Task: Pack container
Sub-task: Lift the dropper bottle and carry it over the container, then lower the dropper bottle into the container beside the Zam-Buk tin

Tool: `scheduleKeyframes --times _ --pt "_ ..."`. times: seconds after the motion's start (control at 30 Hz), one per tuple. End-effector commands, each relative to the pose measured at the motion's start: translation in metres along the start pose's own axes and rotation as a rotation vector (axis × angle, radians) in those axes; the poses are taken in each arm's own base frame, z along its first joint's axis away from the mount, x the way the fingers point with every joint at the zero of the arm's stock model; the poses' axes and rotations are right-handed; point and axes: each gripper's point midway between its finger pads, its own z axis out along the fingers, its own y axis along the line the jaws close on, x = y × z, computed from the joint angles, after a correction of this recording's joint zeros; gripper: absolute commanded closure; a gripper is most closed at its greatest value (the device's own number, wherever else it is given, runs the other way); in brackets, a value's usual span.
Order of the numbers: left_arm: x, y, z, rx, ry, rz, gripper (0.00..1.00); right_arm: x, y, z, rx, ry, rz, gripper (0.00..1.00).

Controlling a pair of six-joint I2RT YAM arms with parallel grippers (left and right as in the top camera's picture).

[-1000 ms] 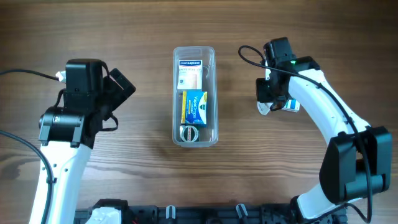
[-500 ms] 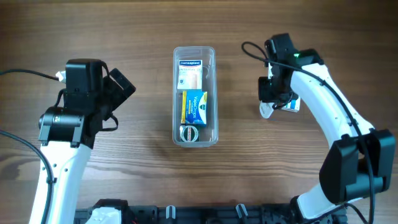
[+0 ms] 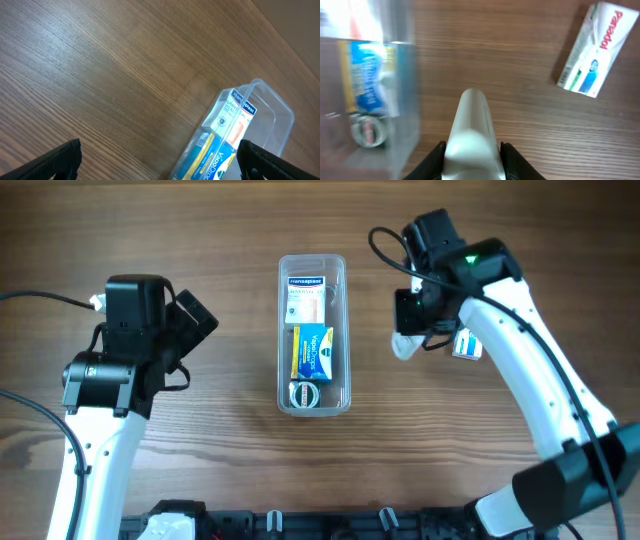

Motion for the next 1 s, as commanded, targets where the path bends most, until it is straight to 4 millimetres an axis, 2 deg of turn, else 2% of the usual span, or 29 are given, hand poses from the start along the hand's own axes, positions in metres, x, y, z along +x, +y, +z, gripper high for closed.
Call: scheduleKeyframes --times 0.0,0.13,0.2,0.33,0.53,0.77,0.97 --pt "-0.009 0.000 -0.007 0.001 -0.036 0.004 0.00 -0.004 0.026 -0.050 -0.085 -0.115 0.005 0.69" --pt "-0.009 0.000 -0.007 0.001 -0.036 0.004 0.00 0.007 0.044 -0.068 -0.121 -0.147 -0.008 0.69" --pt "-0.009 0.000 -0.007 0.001 -0.036 0.004 0.00 0.016 0.058 -0.074 -0.142 -0.155 -0.041 0.69" --pt "-0.009 0.000 -0.007 0.001 -0.036 0.004 0.00 0.030 0.082 -0.075 -0.164 -0.142 -0.077 0.69" --pt "-0.009 0.000 -0.007 0.001 -0.036 0.004 0.00 0.043 0.102 -0.073 -0.146 -0.146 -0.084 0.69" --pt "-0.009 0.000 -0.007 0.001 -0.036 0.004 0.00 0.052 0.125 -0.061 -0.146 -0.122 -0.098 0.69" --pt "-0.009 0.000 -0.007 0.001 -0.036 0.004 0.00 0.060 0.141 -0.034 -0.098 -0.063 -0.104 0.69"
